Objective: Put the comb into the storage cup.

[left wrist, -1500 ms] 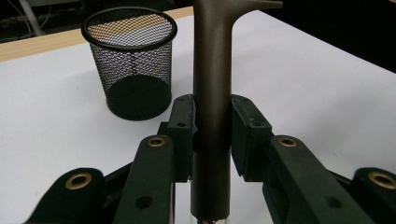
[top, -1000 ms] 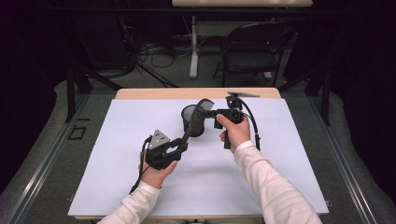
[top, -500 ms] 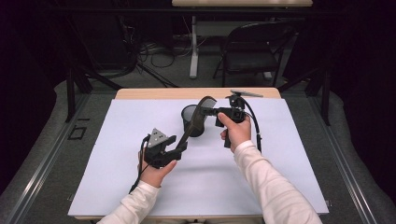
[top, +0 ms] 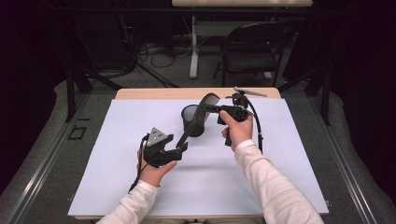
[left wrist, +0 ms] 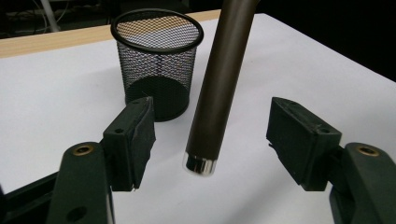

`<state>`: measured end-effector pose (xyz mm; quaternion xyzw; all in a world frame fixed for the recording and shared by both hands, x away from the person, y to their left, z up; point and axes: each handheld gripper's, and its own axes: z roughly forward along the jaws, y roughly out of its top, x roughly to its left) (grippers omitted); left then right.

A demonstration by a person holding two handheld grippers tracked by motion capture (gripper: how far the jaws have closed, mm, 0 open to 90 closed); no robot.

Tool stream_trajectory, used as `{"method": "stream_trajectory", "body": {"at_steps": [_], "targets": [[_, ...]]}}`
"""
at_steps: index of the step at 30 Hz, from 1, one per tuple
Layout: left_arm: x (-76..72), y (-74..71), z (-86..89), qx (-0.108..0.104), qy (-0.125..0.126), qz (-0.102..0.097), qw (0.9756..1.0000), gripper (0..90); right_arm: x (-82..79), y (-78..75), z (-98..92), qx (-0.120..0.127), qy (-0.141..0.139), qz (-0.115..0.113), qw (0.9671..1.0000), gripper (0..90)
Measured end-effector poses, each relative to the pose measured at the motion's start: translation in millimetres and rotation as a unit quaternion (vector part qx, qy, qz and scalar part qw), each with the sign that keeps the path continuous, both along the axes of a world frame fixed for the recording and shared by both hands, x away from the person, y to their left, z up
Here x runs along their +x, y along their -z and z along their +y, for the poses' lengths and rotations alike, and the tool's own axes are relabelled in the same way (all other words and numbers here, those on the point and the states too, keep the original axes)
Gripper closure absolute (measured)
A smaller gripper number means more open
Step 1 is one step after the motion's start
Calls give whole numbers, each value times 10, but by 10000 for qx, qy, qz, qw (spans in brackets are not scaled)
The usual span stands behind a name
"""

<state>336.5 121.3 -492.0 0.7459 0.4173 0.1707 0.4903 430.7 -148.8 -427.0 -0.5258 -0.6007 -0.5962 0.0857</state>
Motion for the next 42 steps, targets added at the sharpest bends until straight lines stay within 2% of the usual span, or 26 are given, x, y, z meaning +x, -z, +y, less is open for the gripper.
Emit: {"method": "stream_trajectory", "body": {"at_steps": [7, 13, 16, 21, 23, 27, 30, 35, 36, 42], "targets": [[18, -13, 53, -104, -48, 32, 9999, 293, -4, -85, -28, -12, 144, -146, 9998, 870], [29, -17, 73, -129, -95, 32, 9999, 223, 19, -155, -42, -98, 221, -210, 9995, 870], [45, -6, 72, -75, -141, 38, 9999, 159, 36, -189, -46, -133, 263, -227, 9993, 870], [62, 7, 70, -10, -186, 63, 9998, 146, 67, -247, -55, -153, 316, -290, 9990, 870], [70, 8, 74, -1, -204, 96, 9997, 130, 72, -258, -59, -156, 323, -295, 9989, 870], [89, 27, 93, -148, -206, 154, 9996, 97, 118, -300, -70, -199, 384, -336, 9985, 870], [96, 38, 94, -119, -219, 152, 9996, 53, 140, -312, -74, -211, 406, -330, 9984, 870], [119, 52, 102, -159, -225, 257, 9993, 41, 188, -354, -87, -253, 498, -362, 9978, 870], [134, 59, 112, -152, -270, 304, 9991, 11, 203, -379, -88, -267, 503, -415, 9975, 870], [151, 62, 142, -130, -326, 392, 9986, 5, 253, -430, -79, -329, 599, -489, 9965, 869]]}}
